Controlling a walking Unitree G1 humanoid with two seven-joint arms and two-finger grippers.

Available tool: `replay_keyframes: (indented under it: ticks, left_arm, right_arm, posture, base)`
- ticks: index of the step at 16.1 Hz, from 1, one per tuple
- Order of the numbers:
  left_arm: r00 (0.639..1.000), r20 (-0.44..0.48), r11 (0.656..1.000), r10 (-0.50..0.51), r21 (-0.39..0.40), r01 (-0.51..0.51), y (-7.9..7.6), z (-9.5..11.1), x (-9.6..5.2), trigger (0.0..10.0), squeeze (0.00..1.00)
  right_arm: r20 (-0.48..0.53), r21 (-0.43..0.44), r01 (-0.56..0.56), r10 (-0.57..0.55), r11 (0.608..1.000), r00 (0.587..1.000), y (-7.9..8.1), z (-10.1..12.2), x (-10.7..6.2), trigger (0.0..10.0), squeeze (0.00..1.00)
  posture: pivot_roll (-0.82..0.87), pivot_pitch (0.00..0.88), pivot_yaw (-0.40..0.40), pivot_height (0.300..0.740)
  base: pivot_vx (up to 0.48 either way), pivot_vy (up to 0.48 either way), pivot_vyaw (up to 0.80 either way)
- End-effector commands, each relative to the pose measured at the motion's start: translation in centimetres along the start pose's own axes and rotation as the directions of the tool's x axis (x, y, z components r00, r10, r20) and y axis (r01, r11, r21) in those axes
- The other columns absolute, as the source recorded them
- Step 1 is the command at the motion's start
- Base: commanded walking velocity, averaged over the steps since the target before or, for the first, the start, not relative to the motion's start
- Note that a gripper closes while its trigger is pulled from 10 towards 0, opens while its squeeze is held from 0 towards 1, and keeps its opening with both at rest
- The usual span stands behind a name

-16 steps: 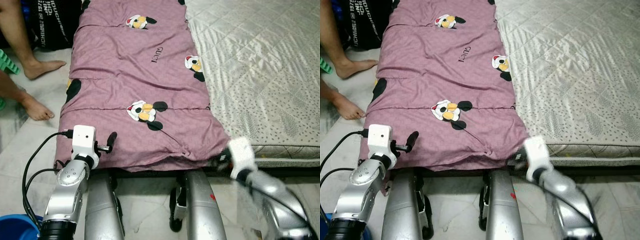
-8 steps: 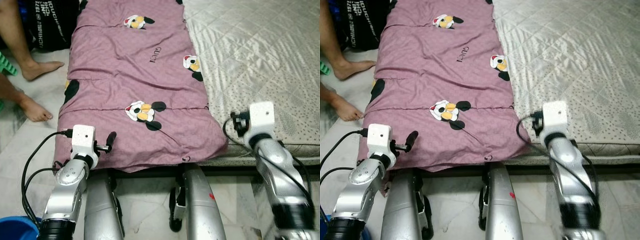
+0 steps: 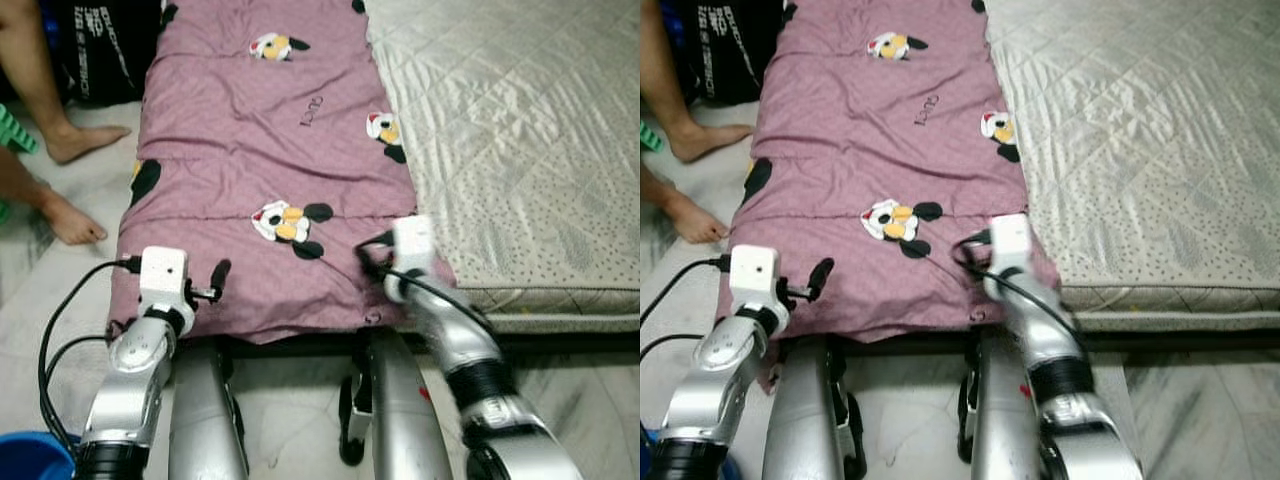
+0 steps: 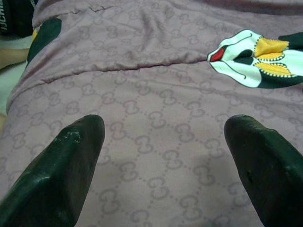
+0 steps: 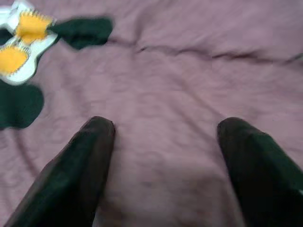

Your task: Clean up the room

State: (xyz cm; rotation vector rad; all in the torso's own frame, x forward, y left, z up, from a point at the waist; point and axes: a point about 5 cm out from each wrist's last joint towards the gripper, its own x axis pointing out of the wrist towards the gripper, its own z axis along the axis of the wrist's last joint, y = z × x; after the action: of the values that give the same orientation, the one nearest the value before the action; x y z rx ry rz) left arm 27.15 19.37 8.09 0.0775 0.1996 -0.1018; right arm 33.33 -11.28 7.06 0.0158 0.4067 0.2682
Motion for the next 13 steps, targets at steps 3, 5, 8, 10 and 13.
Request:
replay_keyframes:
  ticks: [3,5,8,10,13]
  left_arm:
    - [1.0,-0.016,1.0,0.012,0.002,-0.012,0.3,-0.4,-0.7,10.0,0.0]
    - [1.0,-0.022,1.0,0.015,0.005,-0.015,0.4,-0.5,-0.7,10.0,0.0]
    - [1.0,-0.025,1.0,0.01,0.003,-0.01,0.2,-0.6,-0.7,10.0,0.0]
    - [1.0,-0.027,1.0,0.004,0.0,-0.004,-0.1,-0.7,-0.6,10.0,0.0]
    - [1.0,-0.012,1.0,0.022,-0.009,-0.022,0.0,-0.6,-0.7,10.0,0.0]
  right_arm:
    - [-0.169,0.111,0.115,-0.095,0.987,0.981,-1.3,-3.6,0.0,10.0,1.0]
    - [-0.221,0.141,0.197,-0.163,0.97,0.962,-3.0,-4.4,-0.4,10.0,1.0]
    - [-0.232,0.14,0.285,-0.248,0.948,0.94,-5.3,-4.7,-1.4,10.0,1.0]
    - [-0.155,0.217,0.26,-0.229,0.941,0.961,-5.7,-4.1,-1.9,10.0,1.0]
    - [-0.008,0.229,0.21,-0.214,0.95,0.977,-5.6,-3.0,-2.9,10.0,1.0]
  posture:
    - [0.1,0.194,-0.054,0.582]
    - [0.09,0.198,-0.054,0.582]
    - [0.07,0.195,-0.053,0.582]
    - [0.06,0.193,-0.052,0.582]
    - [0.05,0.177,-0.047,0.582]
  base:
    - [0.0,0.0,0.0]
    - [0.0,0.0,0.0]
    - [0.0,0.0,0.0]
    - [0.0,0.0,0.0]
    - [0.0,0.0,0.0]
